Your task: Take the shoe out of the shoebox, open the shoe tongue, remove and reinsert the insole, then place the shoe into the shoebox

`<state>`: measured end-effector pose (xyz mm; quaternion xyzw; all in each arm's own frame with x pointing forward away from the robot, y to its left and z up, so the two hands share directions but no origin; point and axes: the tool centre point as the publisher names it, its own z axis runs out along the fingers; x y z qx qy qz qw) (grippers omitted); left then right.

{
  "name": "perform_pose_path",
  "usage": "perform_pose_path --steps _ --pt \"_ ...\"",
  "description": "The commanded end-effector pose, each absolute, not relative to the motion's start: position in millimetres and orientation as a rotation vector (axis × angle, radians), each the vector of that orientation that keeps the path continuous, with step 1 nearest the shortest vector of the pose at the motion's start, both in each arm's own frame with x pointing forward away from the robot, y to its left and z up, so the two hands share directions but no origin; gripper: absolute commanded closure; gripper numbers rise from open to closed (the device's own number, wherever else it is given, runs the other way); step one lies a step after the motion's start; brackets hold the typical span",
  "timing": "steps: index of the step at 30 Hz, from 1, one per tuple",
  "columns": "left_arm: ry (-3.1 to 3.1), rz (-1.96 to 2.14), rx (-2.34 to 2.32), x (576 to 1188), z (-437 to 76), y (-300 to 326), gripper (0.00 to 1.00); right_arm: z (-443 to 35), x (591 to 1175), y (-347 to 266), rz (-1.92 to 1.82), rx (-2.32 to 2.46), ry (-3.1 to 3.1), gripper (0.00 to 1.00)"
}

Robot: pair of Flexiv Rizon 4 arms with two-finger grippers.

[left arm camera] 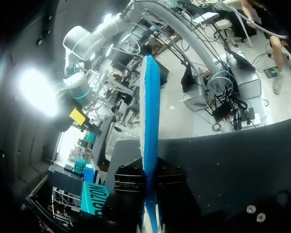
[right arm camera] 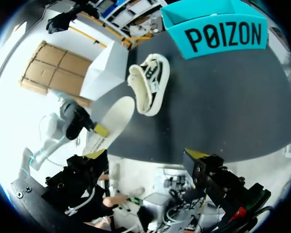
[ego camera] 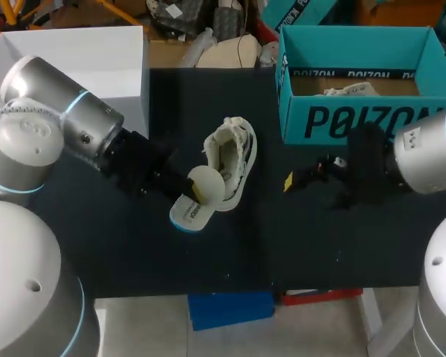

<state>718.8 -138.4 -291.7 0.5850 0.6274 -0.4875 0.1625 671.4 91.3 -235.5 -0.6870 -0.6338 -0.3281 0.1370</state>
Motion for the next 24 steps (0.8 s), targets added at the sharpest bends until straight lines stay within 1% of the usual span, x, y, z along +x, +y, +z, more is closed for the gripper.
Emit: perform_pose_path --steps 1,16,24 --pt "1.815 -1.435 1.782 732.4 -297.4 -142.1 1.0 -233.9 670.7 90.5 -0.947 -1.987 -1.835 0.0" --pt "1.829 -1.413 1.969 769.5 -335.1 -158.6 1.0 -233.9 670.7 90.5 -0.947 -1.987 -1.835 0.0" --pt "1.802 -1.375 1.987 787.5 -350.5 -166.5 1.0 -233.9 670.7 90.5 -0.947 -1.987 -1.835 0.0"
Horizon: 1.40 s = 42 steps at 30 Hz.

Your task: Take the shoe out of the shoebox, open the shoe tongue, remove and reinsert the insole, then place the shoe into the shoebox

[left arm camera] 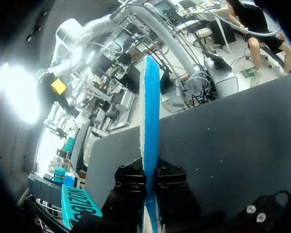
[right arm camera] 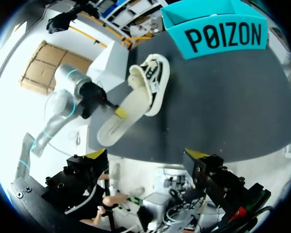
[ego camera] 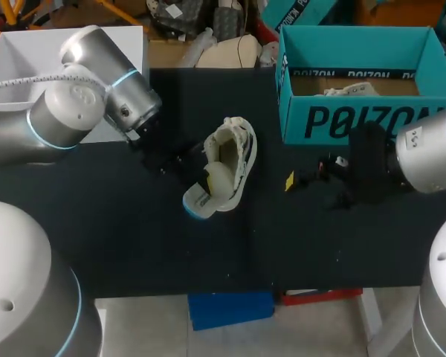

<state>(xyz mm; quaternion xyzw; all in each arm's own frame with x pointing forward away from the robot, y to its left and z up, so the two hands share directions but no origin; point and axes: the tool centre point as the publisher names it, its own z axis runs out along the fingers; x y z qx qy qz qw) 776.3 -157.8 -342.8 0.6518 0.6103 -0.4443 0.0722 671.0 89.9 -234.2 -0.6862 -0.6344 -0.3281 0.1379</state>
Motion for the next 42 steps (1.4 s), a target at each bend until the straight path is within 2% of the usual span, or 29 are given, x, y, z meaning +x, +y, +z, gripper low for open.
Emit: perform_pose_path --steps 1,23,24,25,26,42 --pt "1.785 -1.378 1.983 790.3 -352.1 -168.3 1.0 -233.9 670.7 90.5 -0.947 -1.987 -1.835 0.0" --pt "1.765 -1.16 1.88 847.4 -390.9 -185.7 1.0 -233.9 670.7 90.5 -0.947 -1.987 -1.835 0.0" --pt "1.756 -1.168 1.859 847.0 -389.7 -187.5 0.67 -233.9 670.7 90.5 -0.947 -1.987 -1.835 0.0" --pt "1.751 -1.176 1.849 846.1 -388.3 -188.5 0.18 -233.9 670.7 90.5 -0.947 -1.987 -1.835 0.0" --pt "1.751 -1.183 1.847 844.5 -386.7 -188.7 0.0 -233.9 670.7 90.5 -0.947 -1.987 -1.835 0.0" --pt "1.711 -1.207 1.837 805.7 -335.2 -164.5 0.0 -233.9 670.7 90.5 -0.947 -1.987 -1.835 0.0"
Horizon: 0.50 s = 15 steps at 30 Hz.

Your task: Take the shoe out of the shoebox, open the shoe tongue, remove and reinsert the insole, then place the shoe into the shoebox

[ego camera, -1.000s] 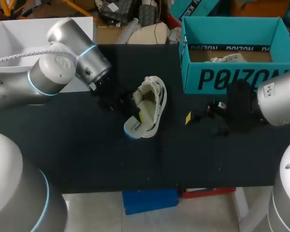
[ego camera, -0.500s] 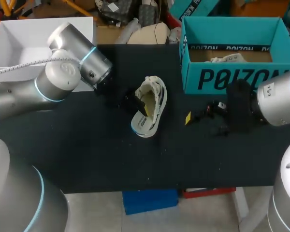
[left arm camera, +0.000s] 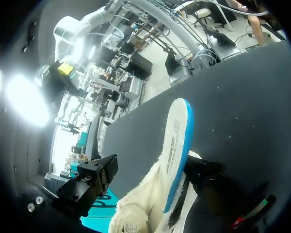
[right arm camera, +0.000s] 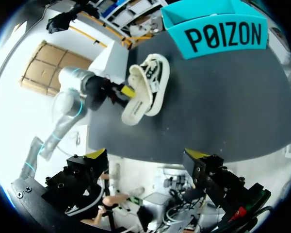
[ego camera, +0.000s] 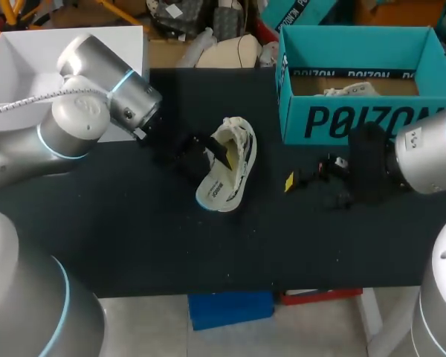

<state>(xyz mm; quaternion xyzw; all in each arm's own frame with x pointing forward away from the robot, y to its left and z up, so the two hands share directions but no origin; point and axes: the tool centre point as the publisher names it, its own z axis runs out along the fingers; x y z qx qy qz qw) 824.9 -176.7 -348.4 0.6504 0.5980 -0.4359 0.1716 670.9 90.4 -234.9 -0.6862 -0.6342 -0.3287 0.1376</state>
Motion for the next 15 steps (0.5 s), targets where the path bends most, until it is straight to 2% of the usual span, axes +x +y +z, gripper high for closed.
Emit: perform_pose_path --steps 1,3,5,6,7,9,11,14,15 --pt "1.713 -1.209 1.844 802.1 -334.1 -162.6 0.0 -233.9 670.7 90.5 -0.947 -1.987 -1.835 0.0" --pt "1.757 -1.206 1.858 797.0 -335.4 -158.1 0.04 -233.9 670.7 90.5 -0.947 -1.987 -1.835 0.0" --pt "1.786 -1.206 1.867 794.2 -338.3 -154.1 0.15 -233.9 670.7 90.5 -0.947 -1.987 -1.835 0.0" --pt "1.8 -1.209 1.866 793.2 -339.6 -152.4 0.27 -233.9 670.7 90.5 -0.947 -1.987 -1.835 0.0" --pt "1.812 -1.198 1.871 792.8 -341.3 -150.6 0.45 -233.9 670.7 90.5 -0.947 -1.987 -1.835 0.0" --pt "1.821 -1.166 1.878 792.6 -343.6 -147.7 0.64 -233.9 670.7 90.5 -0.947 -1.987 -1.835 0.0" --pt "1.818 -1.155 1.868 794.4 -345.4 -146.1 0.69 -233.9 670.7 90.5 -0.947 -1.987 -1.835 0.0" --pt "1.821 -1.158 1.881 793.6 -348.6 -145.7 0.87 -233.9 670.7 90.5 -0.947 -1.987 -1.835 0.0" --pt "1.827 -1.136 1.897 794.1 -350.2 -145.7 0.86 -233.9 670.7 90.5 -0.947 -1.987 -1.835 0.0"
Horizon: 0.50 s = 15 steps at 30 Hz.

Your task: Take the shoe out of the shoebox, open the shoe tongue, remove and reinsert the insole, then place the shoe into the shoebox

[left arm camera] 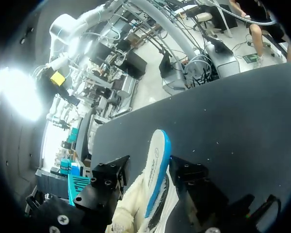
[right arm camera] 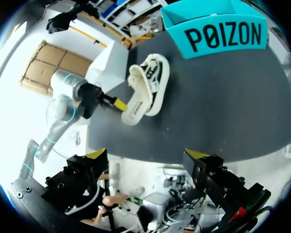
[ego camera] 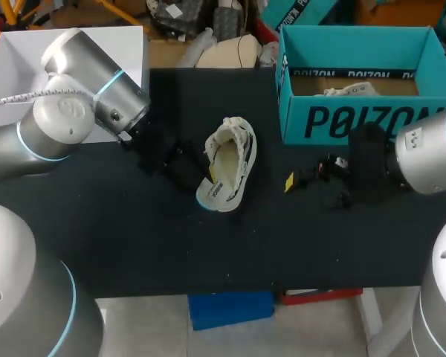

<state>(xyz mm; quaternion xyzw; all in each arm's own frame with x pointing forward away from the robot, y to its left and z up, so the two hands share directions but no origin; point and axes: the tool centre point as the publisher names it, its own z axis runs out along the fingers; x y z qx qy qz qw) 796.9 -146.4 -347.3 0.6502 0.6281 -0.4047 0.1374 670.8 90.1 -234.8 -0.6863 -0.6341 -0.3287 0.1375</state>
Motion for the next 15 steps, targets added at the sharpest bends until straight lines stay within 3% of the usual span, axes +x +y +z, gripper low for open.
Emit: perform_pose_path --steps 1,4,15 --pt "1.834 -1.131 1.908 794.7 -352.0 -145.3 0.88 -233.9 670.7 90.5 -0.947 -1.987 -1.835 0.0" --pt "1.846 -1.142 1.93 794.9 -355.8 -145.8 1.0 -233.9 670.7 90.5 -0.947 -1.987 -1.835 0.0" --pt "1.828 -1.212 1.884 805.3 -355.2 -153.7 1.0 -233.9 670.7 90.5 -0.947 -1.987 -1.835 0.0"
